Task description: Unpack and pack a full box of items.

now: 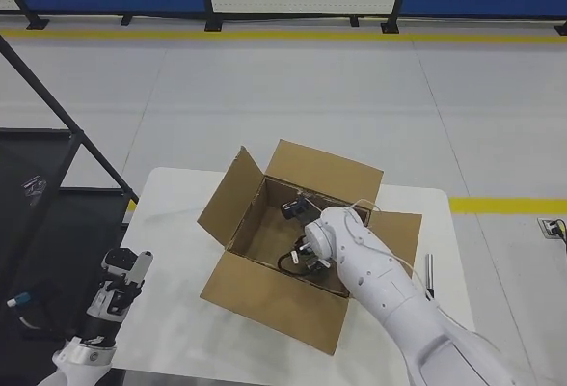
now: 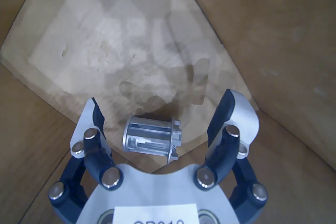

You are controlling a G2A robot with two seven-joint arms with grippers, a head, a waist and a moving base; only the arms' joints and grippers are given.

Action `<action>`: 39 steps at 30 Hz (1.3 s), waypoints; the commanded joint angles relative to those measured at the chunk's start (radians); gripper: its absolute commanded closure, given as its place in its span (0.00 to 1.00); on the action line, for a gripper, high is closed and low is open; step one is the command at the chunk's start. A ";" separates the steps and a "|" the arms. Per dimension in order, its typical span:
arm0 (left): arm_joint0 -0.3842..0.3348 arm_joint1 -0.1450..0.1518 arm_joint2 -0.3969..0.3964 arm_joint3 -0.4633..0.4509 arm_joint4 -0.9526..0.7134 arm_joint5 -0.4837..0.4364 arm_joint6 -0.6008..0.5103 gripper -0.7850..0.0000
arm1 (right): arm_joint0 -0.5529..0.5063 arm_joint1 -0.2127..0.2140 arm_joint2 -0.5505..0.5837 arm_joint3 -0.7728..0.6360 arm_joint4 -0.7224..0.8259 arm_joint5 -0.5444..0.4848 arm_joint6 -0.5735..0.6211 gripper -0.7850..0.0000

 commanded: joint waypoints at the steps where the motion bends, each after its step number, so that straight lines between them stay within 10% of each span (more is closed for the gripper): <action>1: -0.002 0.000 0.003 0.001 -0.001 0.000 -0.003 0.00 | -0.028 0.017 0.016 -0.049 -0.016 0.004 0.012 0.00; 18: -0.029 -0.003 0.042 0.008 0.026 0.002 -0.019 0.00 | -0.535 0.194 0.306 -0.941 -0.327 0.083 0.223 0.00; 39: -0.042 -0.001 -0.006 0.055 -0.049 -0.028 -0.041 0.00 | -0.195 0.119 0.185 -0.606 -0.100 0.202 0.579 0.00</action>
